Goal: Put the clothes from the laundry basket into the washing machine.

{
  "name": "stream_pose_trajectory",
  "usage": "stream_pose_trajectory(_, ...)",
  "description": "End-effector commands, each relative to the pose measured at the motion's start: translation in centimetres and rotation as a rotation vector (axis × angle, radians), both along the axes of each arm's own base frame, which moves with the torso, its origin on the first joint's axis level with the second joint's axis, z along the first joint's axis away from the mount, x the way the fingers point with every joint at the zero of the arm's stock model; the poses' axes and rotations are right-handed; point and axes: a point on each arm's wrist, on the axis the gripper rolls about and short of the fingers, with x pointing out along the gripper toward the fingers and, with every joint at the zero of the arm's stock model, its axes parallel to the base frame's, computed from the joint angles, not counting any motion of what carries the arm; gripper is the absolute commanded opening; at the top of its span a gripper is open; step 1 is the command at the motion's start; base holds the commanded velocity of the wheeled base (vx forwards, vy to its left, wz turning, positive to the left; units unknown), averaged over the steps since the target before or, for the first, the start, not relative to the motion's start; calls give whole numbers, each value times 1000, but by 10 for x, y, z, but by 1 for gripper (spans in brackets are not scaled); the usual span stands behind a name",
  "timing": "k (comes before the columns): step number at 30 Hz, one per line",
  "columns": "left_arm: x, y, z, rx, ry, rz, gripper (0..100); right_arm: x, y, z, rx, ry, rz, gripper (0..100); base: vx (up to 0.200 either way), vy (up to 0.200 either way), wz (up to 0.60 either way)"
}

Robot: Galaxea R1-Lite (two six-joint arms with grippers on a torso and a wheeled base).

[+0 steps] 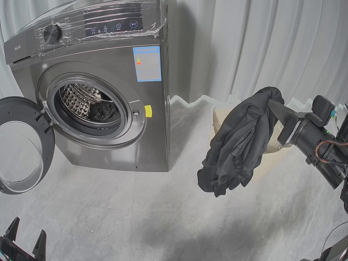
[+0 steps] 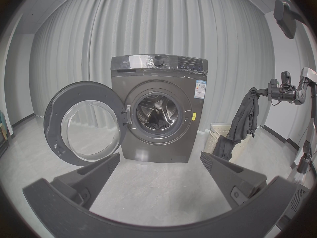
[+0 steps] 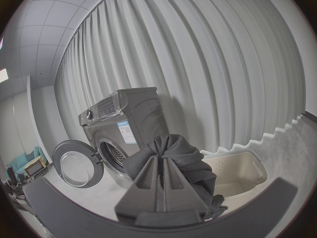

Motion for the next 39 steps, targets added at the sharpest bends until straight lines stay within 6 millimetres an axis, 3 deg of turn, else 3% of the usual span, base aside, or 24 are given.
stream_pose_trajectory(1, 0, 0, -4, 1, -2, 1, 100, 0, 2, -1, -2, 2, 8, 0, 0, 200, 0)
stream_pose_trajectory(31, 0, 0, -4, -1, 0, 1, 100, -4, 7, -2, 10, 12, 41, 0, 0, 200, 0)
stream_pose_trajectory(39, 0, 0, -4, -1, 0, 1, 100, -4, 7, -3, 8, 14, 41, 0, 0, 0, 0)
